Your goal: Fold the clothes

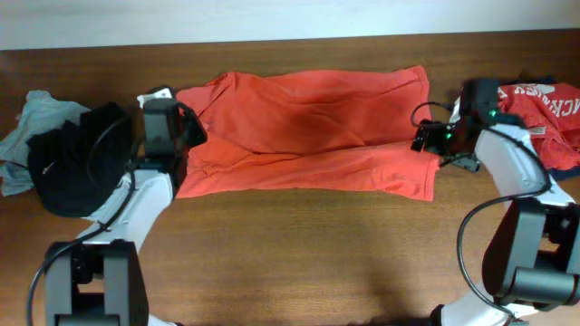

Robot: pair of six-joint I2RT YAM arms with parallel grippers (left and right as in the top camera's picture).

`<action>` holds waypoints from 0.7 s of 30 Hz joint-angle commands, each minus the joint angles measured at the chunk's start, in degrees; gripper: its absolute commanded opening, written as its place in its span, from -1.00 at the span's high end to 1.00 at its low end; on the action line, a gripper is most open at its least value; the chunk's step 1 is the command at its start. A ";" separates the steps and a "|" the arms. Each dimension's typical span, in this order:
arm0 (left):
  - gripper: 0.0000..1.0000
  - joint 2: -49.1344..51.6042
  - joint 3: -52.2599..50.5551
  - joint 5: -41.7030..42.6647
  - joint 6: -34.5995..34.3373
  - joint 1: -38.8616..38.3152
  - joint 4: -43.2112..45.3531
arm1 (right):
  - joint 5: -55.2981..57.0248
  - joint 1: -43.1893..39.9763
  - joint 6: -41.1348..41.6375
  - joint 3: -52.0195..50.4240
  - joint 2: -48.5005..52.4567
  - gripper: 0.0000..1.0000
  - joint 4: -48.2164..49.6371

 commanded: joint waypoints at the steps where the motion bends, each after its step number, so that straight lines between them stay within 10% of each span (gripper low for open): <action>1: -0.04 -0.02 9.03 1.90 4.39 -0.15 -7.58 | 0.66 -0.44 -2.01 11.39 -1.03 -1.00 -6.47; 9: -0.04 1.11 31.30 2.21 11.34 -0.15 -25.94 | -0.46 -0.35 -8.41 31.85 -1.01 -0.98 -15.76; 21: -0.04 20.98 35.65 7.34 12.39 -0.28 -8.68 | -1.11 -0.35 -10.62 32.06 10.99 -0.98 -2.34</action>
